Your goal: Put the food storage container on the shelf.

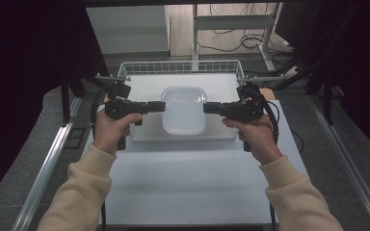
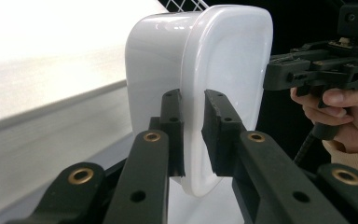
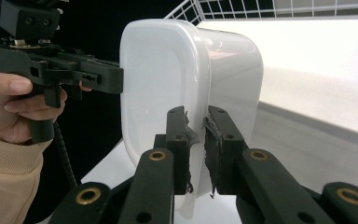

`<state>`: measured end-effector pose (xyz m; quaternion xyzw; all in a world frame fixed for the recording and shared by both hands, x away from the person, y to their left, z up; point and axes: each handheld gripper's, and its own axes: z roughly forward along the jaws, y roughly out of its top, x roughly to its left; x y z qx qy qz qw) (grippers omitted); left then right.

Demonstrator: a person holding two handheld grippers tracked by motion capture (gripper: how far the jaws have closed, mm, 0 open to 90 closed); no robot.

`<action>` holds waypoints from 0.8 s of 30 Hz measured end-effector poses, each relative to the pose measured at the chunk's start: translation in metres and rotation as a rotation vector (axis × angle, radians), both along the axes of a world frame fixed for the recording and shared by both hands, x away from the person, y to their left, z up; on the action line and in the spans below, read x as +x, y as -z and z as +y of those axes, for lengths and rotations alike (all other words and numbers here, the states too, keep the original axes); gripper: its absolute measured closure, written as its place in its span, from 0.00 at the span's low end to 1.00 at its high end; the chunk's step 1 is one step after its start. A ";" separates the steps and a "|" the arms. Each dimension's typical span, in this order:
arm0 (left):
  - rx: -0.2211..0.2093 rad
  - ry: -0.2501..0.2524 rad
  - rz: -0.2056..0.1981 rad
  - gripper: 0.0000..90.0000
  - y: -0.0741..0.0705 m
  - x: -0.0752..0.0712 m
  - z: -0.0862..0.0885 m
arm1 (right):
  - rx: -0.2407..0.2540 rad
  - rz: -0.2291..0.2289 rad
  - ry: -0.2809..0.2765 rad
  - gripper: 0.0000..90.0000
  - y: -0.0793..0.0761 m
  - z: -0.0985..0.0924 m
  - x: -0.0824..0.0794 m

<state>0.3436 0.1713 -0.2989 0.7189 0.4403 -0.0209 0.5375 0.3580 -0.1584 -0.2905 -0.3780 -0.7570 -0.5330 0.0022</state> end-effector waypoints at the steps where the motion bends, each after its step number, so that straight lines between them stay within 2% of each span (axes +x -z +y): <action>1: 0.001 0.001 0.002 0.88 -0.002 0.002 0.000 | 0.000 0.001 0.000 0.89 -0.002 0.000 0.002; 5: 0.013 -0.001 -0.007 0.87 -0.011 0.009 -0.001 | 0.005 0.004 -0.004 0.89 -0.008 0.000 0.010; 10: 0.007 0.001 -0.007 0.87 -0.019 0.020 -0.005 | 0.006 0.003 -0.001 0.89 -0.017 -0.003 0.020; 18: -0.009 0.012 -0.003 0.87 -0.024 0.039 -0.006 | 0.016 0.006 -0.003 0.89 -0.025 -0.008 0.036; 24: -0.012 0.003 0.016 0.87 -0.027 0.061 -0.004 | 0.029 0.030 0.000 0.89 -0.028 -0.006 0.057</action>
